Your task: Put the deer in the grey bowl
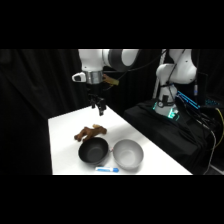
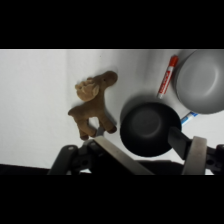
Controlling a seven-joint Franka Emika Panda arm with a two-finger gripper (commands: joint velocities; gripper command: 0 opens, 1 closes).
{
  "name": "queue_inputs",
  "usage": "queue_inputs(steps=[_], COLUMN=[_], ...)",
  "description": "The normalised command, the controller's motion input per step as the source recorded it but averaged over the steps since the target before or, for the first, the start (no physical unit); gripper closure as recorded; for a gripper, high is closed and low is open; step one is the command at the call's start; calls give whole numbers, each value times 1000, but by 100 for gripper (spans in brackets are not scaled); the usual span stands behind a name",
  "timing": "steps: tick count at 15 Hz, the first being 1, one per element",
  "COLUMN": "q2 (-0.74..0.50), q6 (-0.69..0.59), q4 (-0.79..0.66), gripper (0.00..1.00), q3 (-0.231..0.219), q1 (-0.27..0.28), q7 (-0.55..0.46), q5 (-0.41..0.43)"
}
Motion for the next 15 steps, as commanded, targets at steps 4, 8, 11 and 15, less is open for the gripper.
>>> queue_inputs(steps=[4,8,11,15], q2=[115,208,260,265], q6=[-40,-14,20,112], q4=[192,343,329,203], gripper=[0,0,0,0], q3=[10,-51,-72,-9], q1=[-42,-109,-166,-146], q7=[49,-17,-137,-214], q5=[-13,-25,35,149])
